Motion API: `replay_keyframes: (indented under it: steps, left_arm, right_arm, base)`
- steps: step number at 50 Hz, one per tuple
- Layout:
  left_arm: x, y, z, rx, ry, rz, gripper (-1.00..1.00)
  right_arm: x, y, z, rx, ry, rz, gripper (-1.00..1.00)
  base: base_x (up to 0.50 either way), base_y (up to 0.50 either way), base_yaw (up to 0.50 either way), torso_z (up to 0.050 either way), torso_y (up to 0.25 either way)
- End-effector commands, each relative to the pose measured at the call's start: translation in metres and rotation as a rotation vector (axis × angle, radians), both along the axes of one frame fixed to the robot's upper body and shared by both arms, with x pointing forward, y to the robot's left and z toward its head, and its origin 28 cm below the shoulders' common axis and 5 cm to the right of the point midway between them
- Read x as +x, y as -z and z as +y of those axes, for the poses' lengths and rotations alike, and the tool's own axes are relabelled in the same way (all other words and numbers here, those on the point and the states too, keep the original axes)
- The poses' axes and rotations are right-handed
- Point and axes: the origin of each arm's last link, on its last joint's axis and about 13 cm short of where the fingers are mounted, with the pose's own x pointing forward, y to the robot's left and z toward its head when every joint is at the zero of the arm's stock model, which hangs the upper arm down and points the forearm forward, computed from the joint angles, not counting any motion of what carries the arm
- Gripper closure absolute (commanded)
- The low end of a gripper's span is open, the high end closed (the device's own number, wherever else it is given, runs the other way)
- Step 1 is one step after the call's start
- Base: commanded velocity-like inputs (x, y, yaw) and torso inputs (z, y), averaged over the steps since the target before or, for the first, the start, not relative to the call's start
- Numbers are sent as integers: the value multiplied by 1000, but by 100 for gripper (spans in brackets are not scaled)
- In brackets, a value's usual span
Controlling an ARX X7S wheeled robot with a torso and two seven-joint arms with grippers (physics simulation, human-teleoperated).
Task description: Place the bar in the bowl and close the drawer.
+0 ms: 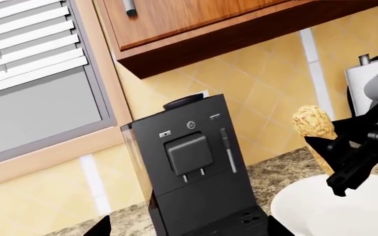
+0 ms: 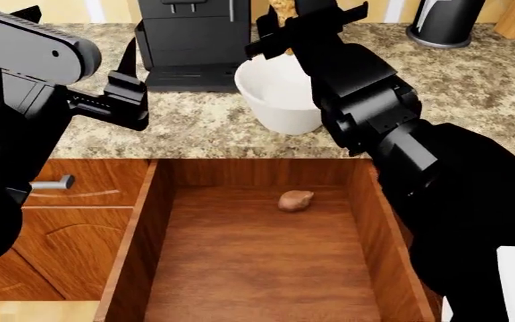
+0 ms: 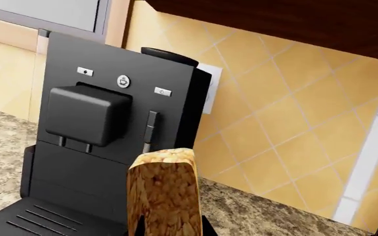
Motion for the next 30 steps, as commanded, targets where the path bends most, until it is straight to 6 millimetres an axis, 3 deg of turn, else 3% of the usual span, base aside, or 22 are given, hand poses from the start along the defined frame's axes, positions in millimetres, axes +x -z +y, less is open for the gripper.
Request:
replay_keyframes:
  steps: [1, 30]
  left_arm:
    - [-3, -3, -1, 17, 9, -7, -100]
    - [0, 2, -1, 24, -2, -4, -100]
  right_arm:
    - [0, -4, -1, -9, 12, -7, 100]
    - [-1, -4, 0, 18, 8, 36, 100]
  base:
    - [-11, 0, 0, 0, -104]
    - [0, 0, 0, 0, -101]
